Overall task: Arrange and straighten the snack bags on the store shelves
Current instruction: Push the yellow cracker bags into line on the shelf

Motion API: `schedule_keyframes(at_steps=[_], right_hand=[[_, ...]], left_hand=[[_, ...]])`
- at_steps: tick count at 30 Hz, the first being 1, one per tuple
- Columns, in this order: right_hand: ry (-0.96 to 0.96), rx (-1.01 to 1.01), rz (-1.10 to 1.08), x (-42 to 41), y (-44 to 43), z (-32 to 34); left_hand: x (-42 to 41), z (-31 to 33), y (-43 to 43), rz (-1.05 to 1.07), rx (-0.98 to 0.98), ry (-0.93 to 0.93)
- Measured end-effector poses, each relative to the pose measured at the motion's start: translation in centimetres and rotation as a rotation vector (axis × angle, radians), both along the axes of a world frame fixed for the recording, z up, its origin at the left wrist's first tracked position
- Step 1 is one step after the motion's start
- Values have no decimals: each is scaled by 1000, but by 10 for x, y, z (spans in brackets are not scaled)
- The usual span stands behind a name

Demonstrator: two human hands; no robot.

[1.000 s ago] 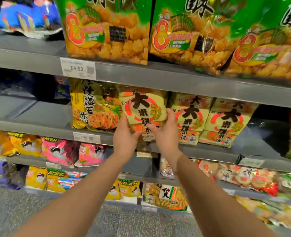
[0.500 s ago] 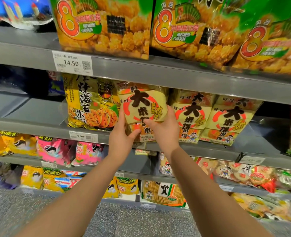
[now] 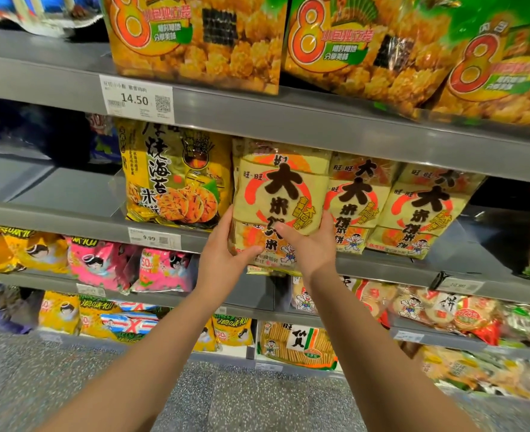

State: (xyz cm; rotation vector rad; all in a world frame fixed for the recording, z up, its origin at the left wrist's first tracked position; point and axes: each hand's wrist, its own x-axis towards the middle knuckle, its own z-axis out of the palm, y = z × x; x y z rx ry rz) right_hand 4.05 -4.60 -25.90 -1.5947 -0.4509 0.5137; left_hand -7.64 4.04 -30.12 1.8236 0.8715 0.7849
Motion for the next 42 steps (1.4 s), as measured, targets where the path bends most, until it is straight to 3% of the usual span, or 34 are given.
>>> schedule_keyframes(at_steps=[12,22,26,30,36,42], right_hand=[[-264,-92,-11,3,13,14],[-337,-264,82,-1,12,9],[-612,-459,-41,-11,5,-3],[-528,-326,-226,-27,-8,-38],[-559,-526,257,-44,-11,-72],[-476,-435,217,-44,0,-66]], left_hand=[[24,15,12,90,108,60],[21,13,6,109,95,36],[22,15,3,169,25,-3],[24,19,5,193,-6,-2],[26,19,11,206,55,-2],[29,19,13,213,85,-29]])
